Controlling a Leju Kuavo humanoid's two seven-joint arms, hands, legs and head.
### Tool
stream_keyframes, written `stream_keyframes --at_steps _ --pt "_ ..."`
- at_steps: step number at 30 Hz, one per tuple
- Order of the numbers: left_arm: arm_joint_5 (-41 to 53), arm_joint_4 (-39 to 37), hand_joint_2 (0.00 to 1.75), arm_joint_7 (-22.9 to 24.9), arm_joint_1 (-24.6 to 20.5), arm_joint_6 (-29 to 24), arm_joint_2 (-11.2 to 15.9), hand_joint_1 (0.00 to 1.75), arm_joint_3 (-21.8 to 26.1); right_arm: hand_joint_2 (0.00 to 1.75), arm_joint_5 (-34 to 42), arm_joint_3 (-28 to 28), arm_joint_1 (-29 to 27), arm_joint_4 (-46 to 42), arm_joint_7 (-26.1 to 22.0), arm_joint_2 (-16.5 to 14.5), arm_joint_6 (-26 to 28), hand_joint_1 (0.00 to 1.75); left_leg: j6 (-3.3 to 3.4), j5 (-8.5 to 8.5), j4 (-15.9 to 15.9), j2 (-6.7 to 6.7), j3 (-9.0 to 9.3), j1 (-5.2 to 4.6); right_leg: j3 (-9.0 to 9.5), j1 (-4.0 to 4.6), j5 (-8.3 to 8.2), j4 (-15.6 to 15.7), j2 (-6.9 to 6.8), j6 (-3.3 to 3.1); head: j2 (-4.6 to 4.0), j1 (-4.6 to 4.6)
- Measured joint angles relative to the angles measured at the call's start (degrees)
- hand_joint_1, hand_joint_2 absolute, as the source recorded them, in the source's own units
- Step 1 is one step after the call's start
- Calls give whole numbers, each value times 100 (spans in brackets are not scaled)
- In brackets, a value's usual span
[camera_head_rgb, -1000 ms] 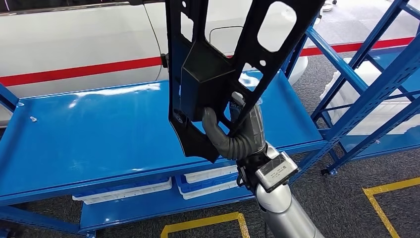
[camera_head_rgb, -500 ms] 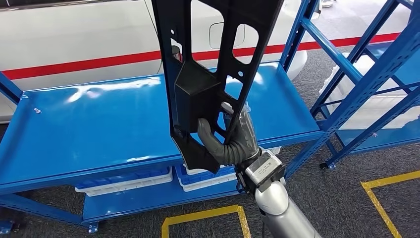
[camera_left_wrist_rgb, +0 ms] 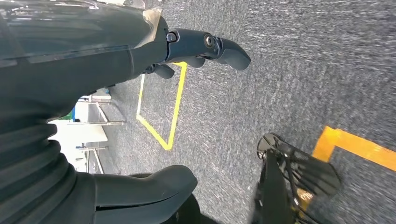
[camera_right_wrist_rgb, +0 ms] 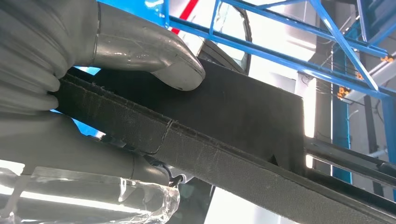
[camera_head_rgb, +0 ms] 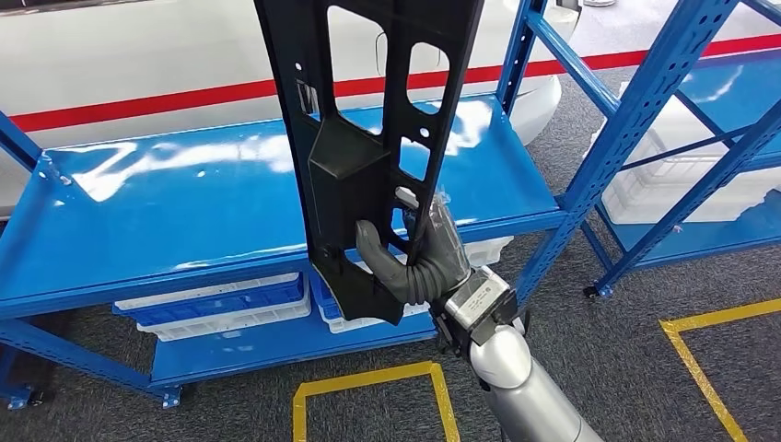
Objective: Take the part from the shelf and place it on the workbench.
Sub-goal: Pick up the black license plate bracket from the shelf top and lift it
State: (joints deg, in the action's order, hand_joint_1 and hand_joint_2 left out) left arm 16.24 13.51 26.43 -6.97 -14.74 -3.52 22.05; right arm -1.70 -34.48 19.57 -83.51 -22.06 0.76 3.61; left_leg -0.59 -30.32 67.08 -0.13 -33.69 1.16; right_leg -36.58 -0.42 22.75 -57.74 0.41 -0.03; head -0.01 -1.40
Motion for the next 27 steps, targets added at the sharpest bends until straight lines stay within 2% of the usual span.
stream_keyframes --at_steps 1,2,3,5,6,7,8,10,11,12,13,14,15,16,17,18,19,21,22,23,25,26,27 --pt "4 3 175 0 -10 2 1 0 1 175 4 -1 8 3 4 2 0 175 28 3 -415 -4 307 -10 -48 11 -52 -6 -2 27 -1 -4" --pt "7 5 175 0 -17 5 -1 0 1 175 9 -1 12 6 7 6 0 175 61 -33 -727 -7 524 -28 -73 21 -106 -1 -9 60 0 -9" --pt "7 7 175 0 -23 7 -1 0 1 175 22 -3 12 7 4 11 -2 175 97 -79 -919 -10 640 -55 -86 21 -157 9 -17 98 0 -13" --pt "6 5 175 0 -12 9 -2 0 4 175 60 -11 -23 10 -22 33 -20 175 194 -1 -1010 0 603 -91 -111 15 -263 44 -32 183 -1 -21" --pt "4 4 175 0 -6 9 -2 0 10 175 76 -15 -52 10 -42 52 -34 175 247 75 -1039 14 548 -96 -154 11 -230 16 -32 200 -1 -19" --pt "3 3 175 0 1 8 -1 0 19 175 84 -20 -79 10 -58 75 -49 175 303 166 -1066 33 475 -91 -226 11 -97 -91 -32 189 -1 -24" --pt "3 2 175 0 5 7 1 0 27 175 85 -25 -100 10 -67 99 -60 175 343 259 -1088 51 397 -84 -317 13 136 -308 -31 153 -1 -26" --pt "1 2 175 0 15 5 6 0 39 175 85 -38 -129 11 -74 133 -69 175 377 424 -1085 74 213 -95 -491 -5 690 -1024 -30 87 -1 -32" --pt "-1 2 175 0 21 6 5 0 41 175 85 -44 -146 15 -76 147 -71 175 374 506 -1081 81 113 -98 -523 -10 844 -1379 -30 103 -1 -31" --pt "-2 2 175 0 26 7 4 0 43 175 85 -50 -159 20 -78 160 -72 175 367 588 -1076 89 3 -99 -487 -15 879 -1611 -31 150 -1 -31" --pt "-3 2 175 0 29 9 1 0 44 175 85 -56 -169 25 -78 171 -72 175 355 667 -1072 95 -103 -98 -363 -16 816 -1657 -31 214 -1 -31" --pt "-4 2 175 0 31 11 -3 0 44 175 85 -61 -175 30 -78 179 -72 175 339 743 -1068 97 -202 -97 -144 -20 709 -1498 -31 273 -1 -29" --pt "-4 2 175 0 32 15 -5 0 45 175 85 -64 -174 32 -78 183 -72 175 316 814 -1059 97 -283 -97 170 -25 636 -1160 -30 308 0 -28" --pt "-4 2 175 0 33 17 -7 0 45 175 85 -68 -167 32 -78 184 -72 175 288 875 -1044 94 -352 -104 541 -19 648 -697 -30 308 -1 -31" --pt "-4 2 175 0 33 19 -7 0 46 175 85 -71 -159 32 -79 183 -73 175 257 934 -1031 91 -404 -112 842 -13 719 -266 -24 282 0 -28" --pt "-4 2 175 0 35 20 -7 0 46 175 85 -75 -153 32 -80 181 -73 175 224 997 -1023 91 -437 -117 1034 -3 800 44 -17 245 1 -28" --pt "-4 2 175 0 38 20 -6 0 46 175 84 -80 -149 33 -82 181 -74 175 191 1057 -1024 91 -462 -117 1109 16 856 207 -10 204 1 -29" --pt "-7 0 175 -1 56 18 -1 0 48 175 74 -87 -160 36 -86 182 -81 175 126 1114 -1017 84 -505 -92 1023 -5 798 212 -13 123 0 -29" --pt "-8 -1 175 -1 71 14 0 0 48 175 61 -91 -166 38 -92 179 -86 175 92 990 -933 73 -549 -76 984 -20 740 206 -21 72 -1 -27" --pt "-10 -2 175 -1 87 10 0 0 48 175 32 -95 -172 40 -107 173 -91 175 61 754 -748 63 -615 -62 938 -40 670 208 -29 21 -1 -23" --pt "-10 -3 175 0 105 3 -4 0 47 175 -56 -101 -188 41 -157 157 -96 175 8 116 -76 45 -781 -43 805 -29 526 198 -37 -45 -1 -16" --pt "-8 -3 175 0 107 3 -4 0 47 175 -104 -104 -206 42 -181 153 -96 175 -12 -85 283 39 -837 -38 722 -17 457 190 -41 -55 -1 -15" --pt "-5 -3 175 0 107 3 -4 0 46 175 -144 -107 -230 43 -198 150 -96 175 -27 -150 541 32 -842 -33 630 -6 394 177 -44 -51 -1 -14"
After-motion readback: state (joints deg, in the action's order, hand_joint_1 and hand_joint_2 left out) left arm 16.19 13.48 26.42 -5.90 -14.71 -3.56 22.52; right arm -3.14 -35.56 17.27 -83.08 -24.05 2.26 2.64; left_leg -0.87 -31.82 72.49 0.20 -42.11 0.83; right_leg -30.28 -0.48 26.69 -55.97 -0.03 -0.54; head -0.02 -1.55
